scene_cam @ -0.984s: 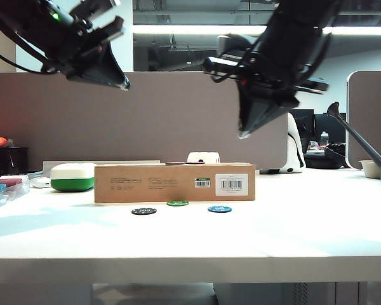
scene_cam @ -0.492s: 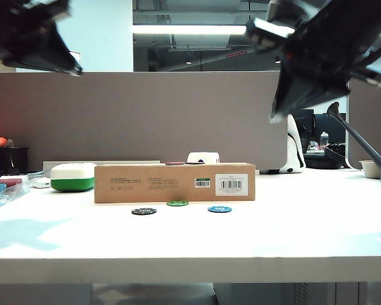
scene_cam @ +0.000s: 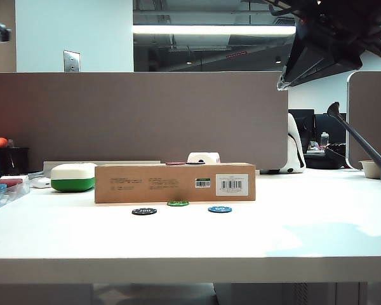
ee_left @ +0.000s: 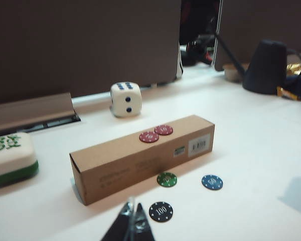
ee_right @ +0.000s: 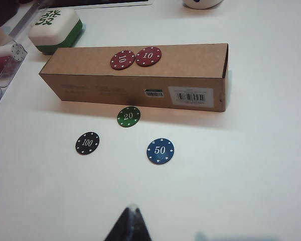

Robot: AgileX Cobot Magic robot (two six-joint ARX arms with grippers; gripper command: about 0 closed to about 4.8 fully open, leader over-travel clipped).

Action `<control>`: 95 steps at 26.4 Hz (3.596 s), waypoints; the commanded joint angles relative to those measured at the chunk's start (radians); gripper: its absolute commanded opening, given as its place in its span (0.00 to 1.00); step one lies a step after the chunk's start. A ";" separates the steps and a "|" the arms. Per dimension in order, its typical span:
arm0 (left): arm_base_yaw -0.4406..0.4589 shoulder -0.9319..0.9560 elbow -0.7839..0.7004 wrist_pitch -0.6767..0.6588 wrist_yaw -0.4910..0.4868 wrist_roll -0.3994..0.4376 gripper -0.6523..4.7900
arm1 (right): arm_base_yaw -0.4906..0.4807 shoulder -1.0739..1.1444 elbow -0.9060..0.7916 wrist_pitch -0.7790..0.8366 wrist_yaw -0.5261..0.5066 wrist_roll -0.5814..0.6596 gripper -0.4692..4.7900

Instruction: Push the chip, whose value equals the sum of all the chip values on the rectangular box, forward next to the box.

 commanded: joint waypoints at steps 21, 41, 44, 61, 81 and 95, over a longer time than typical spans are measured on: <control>0.341 -0.291 -0.185 -0.002 -0.116 0.000 0.11 | 0.000 -0.002 0.003 0.003 0.002 0.003 0.08; 0.342 -0.291 -0.204 -0.072 -0.194 0.000 0.11 | 0.000 -0.001 0.003 0.003 0.002 0.003 0.08; 0.341 -0.291 -0.204 -0.075 -0.194 0.000 0.11 | 0.000 -0.001 0.003 0.003 0.002 0.003 0.08; 0.341 -0.291 -0.204 -0.075 -0.194 0.000 0.11 | -0.001 -0.001 0.000 -0.025 0.053 -0.177 0.08; 0.341 -0.291 -0.204 -0.075 -0.194 0.000 0.11 | -0.016 -0.002 -0.313 0.383 0.047 -0.183 0.08; 0.341 -0.291 -0.204 -0.075 -0.194 0.000 0.11 | -0.016 -0.002 -0.313 0.374 0.049 -0.281 0.08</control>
